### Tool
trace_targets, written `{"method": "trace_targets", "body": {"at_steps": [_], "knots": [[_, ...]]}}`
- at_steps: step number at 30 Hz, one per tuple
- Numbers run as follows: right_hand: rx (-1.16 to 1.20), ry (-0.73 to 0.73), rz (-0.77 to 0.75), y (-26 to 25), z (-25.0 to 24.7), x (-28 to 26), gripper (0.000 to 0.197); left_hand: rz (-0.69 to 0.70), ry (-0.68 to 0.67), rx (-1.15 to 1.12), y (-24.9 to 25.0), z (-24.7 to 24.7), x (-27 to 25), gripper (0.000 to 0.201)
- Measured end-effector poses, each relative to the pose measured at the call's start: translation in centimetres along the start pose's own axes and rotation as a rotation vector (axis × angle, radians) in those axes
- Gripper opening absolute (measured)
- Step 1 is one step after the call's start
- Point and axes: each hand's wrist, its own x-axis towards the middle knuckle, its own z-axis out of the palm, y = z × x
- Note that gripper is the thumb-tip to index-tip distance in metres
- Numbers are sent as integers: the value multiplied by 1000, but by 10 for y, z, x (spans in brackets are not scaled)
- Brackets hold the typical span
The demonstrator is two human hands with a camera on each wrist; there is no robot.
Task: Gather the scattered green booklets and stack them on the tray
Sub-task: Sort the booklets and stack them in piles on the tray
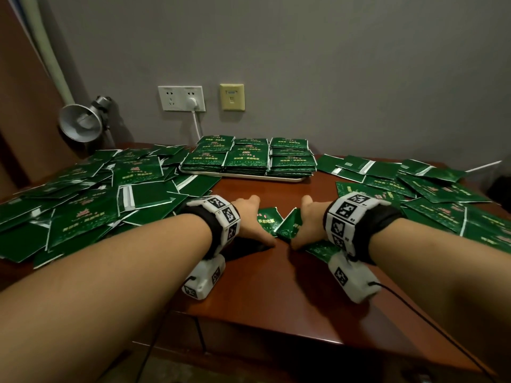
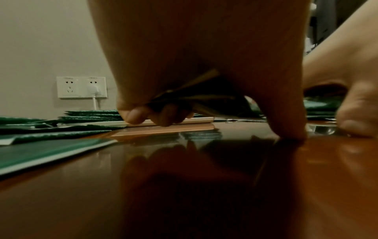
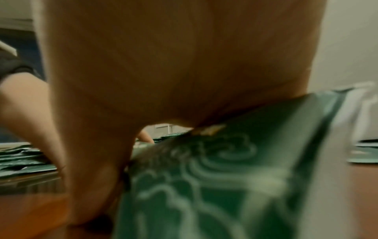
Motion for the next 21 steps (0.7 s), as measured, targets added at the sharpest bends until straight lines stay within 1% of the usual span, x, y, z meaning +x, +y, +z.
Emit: {"method": "trace_targets", "body": {"at_steps": [2,3,5,8,11,13,16,21], "knots": [[-51,-22,11,2,0,1,125,1,17,13,-3,-3,-1,99],[-53,-28,13,3,0,1,127,-1,23,22,-5,-5,-1,98],[-35,-22,9,5,-2,-1,112,-4,36,35,-9,-11,-2,92],[-83,107,-29,7,-2,-2,91,0,65,40,-14,-21,-5,82],[-134,220,-76,11,-6,1,79,23,87,78,-19,-29,-4,77],[-160,263,-86,14,-12,6,79,52,121,127,-24,-34,-1,74],[-163,306,-123,21,-22,15,85,86,179,187,-33,-42,4,69],[-167,334,-138,32,-39,31,89,106,240,188,-47,-60,23,82]]}}
